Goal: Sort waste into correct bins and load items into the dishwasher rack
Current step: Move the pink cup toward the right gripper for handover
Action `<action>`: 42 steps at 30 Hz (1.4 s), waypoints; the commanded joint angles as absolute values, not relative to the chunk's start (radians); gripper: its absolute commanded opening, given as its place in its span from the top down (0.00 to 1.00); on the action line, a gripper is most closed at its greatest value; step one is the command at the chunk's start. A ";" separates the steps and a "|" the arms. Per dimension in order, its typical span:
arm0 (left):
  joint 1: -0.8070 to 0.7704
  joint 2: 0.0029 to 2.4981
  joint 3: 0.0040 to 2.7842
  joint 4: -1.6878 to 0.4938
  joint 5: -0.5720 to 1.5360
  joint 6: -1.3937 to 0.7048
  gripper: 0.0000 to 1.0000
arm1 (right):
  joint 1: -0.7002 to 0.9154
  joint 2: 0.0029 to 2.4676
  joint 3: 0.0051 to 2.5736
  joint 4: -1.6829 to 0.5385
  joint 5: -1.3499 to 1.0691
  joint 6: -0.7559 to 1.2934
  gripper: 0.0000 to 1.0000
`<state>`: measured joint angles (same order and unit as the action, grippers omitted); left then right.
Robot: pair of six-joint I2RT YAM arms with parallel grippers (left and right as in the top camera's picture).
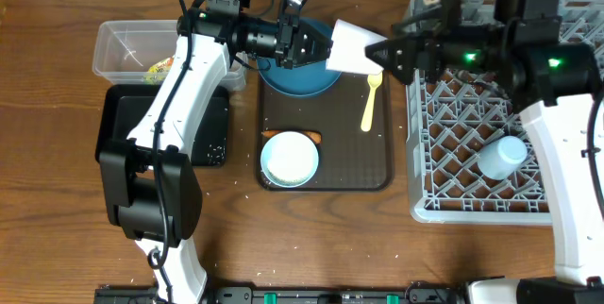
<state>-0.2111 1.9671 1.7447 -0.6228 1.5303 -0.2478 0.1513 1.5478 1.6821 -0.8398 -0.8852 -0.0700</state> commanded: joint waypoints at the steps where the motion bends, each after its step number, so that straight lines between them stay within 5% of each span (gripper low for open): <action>1: -0.208 1.956 1.759 -0.619 1.572 -0.281 0.94 | 0.182 1.570 1.685 -0.838 -0.862 -0.083 0.16; 13: -0.208 1.950 1.759 -0.619 1.572 -0.290 0.94 | 0.184 1.648 1.673 -0.819 -0.908 -0.084 0.23; 21: -0.208 1.950 1.759 -0.619 1.572 -0.290 0.94 | 0.194 1.648 1.673 -0.811 -0.944 -0.088 0.40; 29: -0.208 1.950 1.759 -0.614 1.573 -0.309 0.94 | 0.214 1.656 1.673 -0.849 -0.946 -0.133 0.15; 42: -0.208 1.950 1.759 -0.535 1.572 -0.402 0.94 | 0.208 1.681 1.672 -0.811 -0.963 -0.133 0.29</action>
